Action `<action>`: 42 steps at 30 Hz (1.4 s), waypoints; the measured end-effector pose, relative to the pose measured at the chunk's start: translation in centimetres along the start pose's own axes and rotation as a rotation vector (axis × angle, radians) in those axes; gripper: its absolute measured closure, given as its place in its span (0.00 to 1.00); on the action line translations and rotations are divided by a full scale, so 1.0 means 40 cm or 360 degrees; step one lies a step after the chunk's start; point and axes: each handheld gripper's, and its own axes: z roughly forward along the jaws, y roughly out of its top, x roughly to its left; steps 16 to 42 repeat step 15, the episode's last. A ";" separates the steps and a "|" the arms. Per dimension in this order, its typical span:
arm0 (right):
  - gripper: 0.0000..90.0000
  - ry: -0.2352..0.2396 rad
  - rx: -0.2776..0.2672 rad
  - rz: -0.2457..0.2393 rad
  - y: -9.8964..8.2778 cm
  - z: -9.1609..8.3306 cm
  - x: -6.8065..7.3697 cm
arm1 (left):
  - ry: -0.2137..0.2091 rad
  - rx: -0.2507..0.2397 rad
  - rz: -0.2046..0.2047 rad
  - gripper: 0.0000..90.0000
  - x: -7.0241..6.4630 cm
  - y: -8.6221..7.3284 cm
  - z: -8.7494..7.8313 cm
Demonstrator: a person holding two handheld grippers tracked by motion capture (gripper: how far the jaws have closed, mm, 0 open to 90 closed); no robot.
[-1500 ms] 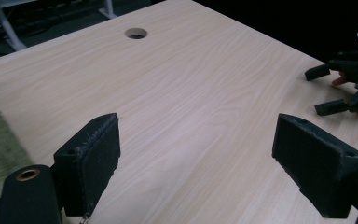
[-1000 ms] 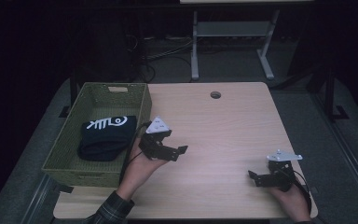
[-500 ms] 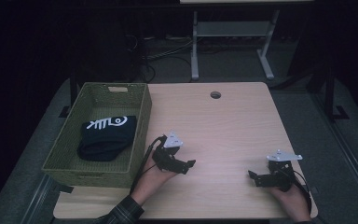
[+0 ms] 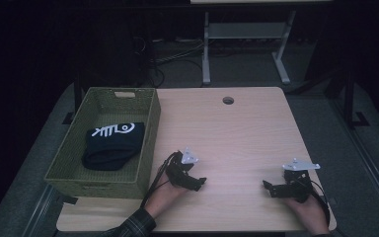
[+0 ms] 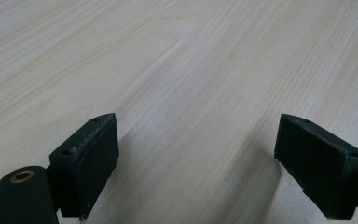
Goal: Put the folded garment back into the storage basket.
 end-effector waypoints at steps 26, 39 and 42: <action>0.03 0.0000 0.0001 0.0002 0.000 0.000 0.000 | -0.0003 -0.0081 0.0017 0.14 0.001 -0.014 0.004; 0.03 0.0000 0.0001 0.0002 0.000 0.000 0.000 | -0.0003 -0.0081 0.0017 0.14 0.001 -0.014 0.004; 0.03 0.0000 0.0001 0.0002 0.000 0.000 0.000 | -0.0003 -0.0081 0.0017 0.14 0.001 -0.014 0.004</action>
